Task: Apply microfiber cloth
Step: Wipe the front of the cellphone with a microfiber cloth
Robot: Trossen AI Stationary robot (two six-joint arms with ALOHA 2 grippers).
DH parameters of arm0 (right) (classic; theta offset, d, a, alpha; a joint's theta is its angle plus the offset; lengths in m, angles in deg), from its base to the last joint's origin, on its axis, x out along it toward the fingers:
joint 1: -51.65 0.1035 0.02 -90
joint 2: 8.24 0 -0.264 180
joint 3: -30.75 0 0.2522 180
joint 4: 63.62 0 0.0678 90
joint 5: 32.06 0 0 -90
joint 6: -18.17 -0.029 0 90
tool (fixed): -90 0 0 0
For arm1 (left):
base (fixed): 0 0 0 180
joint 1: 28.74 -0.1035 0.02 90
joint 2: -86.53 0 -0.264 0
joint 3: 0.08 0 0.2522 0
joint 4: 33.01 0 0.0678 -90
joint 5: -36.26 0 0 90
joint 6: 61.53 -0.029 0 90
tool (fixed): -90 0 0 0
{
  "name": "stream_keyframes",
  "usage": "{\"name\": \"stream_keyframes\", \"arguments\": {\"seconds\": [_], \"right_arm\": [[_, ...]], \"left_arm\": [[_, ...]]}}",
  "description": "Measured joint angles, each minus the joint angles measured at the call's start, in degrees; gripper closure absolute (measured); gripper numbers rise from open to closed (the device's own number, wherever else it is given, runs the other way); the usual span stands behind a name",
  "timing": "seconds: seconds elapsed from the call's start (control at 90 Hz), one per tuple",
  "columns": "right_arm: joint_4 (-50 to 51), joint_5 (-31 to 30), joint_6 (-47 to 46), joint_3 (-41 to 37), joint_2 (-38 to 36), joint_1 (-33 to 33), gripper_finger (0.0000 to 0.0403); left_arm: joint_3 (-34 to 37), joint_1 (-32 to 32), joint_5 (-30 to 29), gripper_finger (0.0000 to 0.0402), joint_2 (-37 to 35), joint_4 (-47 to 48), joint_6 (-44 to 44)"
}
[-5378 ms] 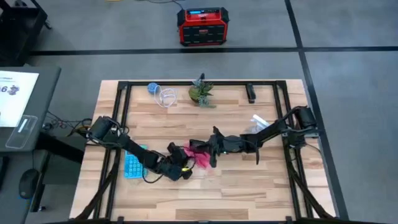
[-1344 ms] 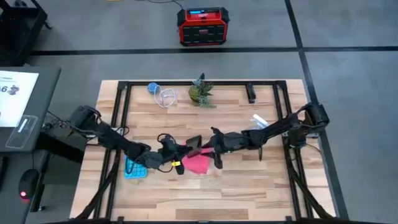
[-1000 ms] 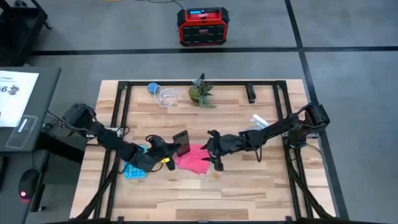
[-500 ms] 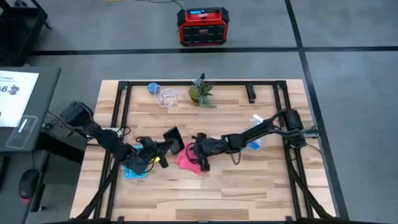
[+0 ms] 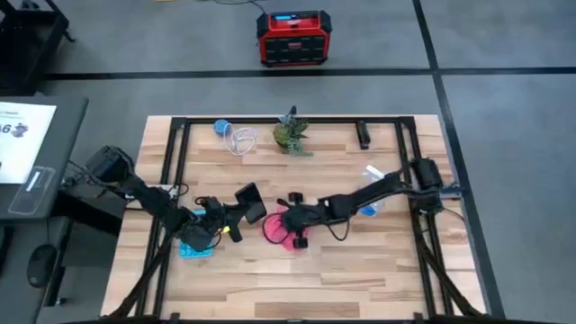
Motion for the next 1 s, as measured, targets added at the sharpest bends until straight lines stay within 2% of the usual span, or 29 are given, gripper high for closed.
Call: {"name": "stream_keyframes", "arguments": {"seconds": [0.133,0.211,0.4,0.544,0.8,1.0], "right_arm": [[-3.4,-12.6,7.0,0.1,-4.1,5.2,0.0401],[-8.6,-15.9,11.4,0.1,-4.5,6.5,0.0401],[-20.5,-17.9,18.3,0.2,-1.1,5.8,0.0402],[-25.3,-19.4,24.6,1.4,1.8,4.7,0.0402],[-17.6,-18.6,23.1,3.5,2.5,3.8,0.0403],[-12.7,-20.0,22.7,3.4,2.3,4.3,0.0403]], "left_arm": [[0.0,0.0,1.4,0.0390,0.0,-1.2,-1.9],[-0.3,0.0,1.6,0.0390,0.0,-3.5,-4.2],[-3.7,-0.5,4.8,0.0390,0.0,-4.7,-10.7],[-6.4,-1.7,7.0,0.0389,0.0,-4.2,-15.2],[-9.9,-2.7,9.0,0.0389,0.1,-3.6,-21.9],[-10.3,-2.7,9.1,0.0389,0.1,-3.7,-22.9]]}}
